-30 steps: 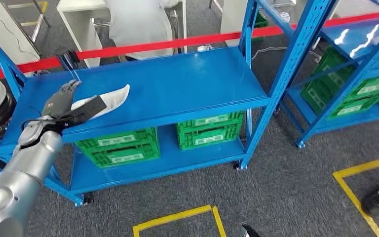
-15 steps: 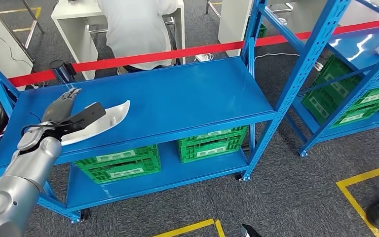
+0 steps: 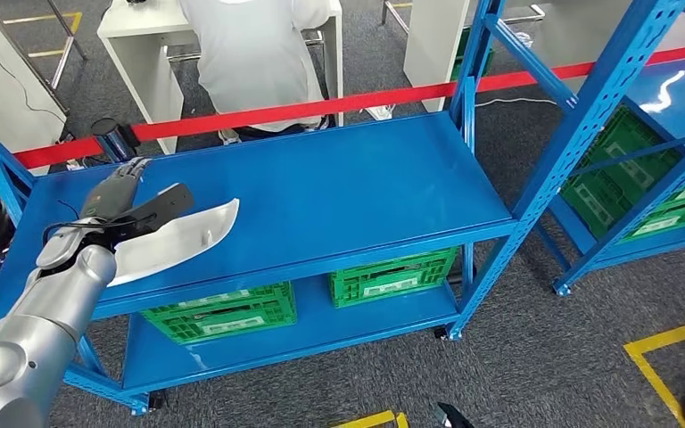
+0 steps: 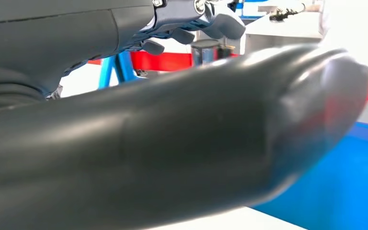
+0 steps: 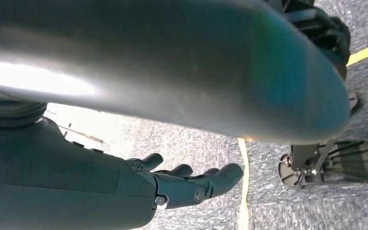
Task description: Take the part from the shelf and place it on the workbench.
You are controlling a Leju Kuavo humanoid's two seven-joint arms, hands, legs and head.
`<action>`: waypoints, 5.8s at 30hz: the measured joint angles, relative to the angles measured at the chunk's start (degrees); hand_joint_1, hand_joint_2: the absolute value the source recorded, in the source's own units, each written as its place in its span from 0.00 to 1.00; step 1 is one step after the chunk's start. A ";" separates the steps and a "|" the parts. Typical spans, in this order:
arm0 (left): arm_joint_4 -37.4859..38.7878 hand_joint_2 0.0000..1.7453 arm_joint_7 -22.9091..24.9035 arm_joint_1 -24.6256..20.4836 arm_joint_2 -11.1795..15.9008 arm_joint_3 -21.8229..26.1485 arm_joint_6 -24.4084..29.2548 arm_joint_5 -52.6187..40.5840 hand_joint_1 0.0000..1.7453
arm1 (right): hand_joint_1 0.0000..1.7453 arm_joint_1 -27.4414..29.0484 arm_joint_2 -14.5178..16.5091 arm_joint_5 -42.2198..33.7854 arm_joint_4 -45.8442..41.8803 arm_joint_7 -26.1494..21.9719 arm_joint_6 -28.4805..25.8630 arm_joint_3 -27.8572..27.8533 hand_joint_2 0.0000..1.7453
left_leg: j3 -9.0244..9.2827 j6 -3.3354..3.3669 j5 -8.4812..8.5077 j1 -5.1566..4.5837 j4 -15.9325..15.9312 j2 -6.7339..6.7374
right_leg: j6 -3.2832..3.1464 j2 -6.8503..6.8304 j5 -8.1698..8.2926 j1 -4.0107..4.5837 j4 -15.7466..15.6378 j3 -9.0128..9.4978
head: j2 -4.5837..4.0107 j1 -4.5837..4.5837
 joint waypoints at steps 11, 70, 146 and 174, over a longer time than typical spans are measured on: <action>0.50 0.00 -0.01 0.55 1.00 -1.06 -6.99 0.18 0.00 | 0.00 -0.04 0.03 0.17 -0.01 -0.10 0.22 0.00 0.00 | -4.56 -1.14 4.34 0.83 1.86 0.57 | -0.21 0.19 -2.65 -0.26 -0.44 3.70 | 0.00 -0.49; -17.78 1.00 -25.28 16.06 18.85 -13.01 -21.76 21.48 0.00 | 0.00 0.16 -0.10 -0.61 0.01 0.03 0.72 -0.49 0.00 | -3.22 0.23 4.08 0.50 -0.84 0.27 | 0.80 0.06 -3.10 -0.10 -1.68 4.52 | 0.00 -0.34; -63.22 1.00 -20.46 36.47 25.99 -22.29 -27.92 43.27 0.00 | 0.00 0.44 -0.10 -0.19 0.01 0.03 0.90 -1.60 0.00 | -3.12 0.18 3.85 0.50 -0.85 0.32 | 0.82 0.09 -3.34 -0.11 -1.68 4.56 | 0.00 -0.33; -61.43 1.00 -11.64 38.77 22.84 -28.39 -5.40 28.05 0.00 | 0.00 0.37 -0.05 0.21 0.01 0.03 0.79 -1.60 0.00 | -3.06 0.19 3.76 0.47 -0.84 0.29 | 0.85 0.07 -3.37 -0.15 -1.68 4.61 | 0.00 -0.32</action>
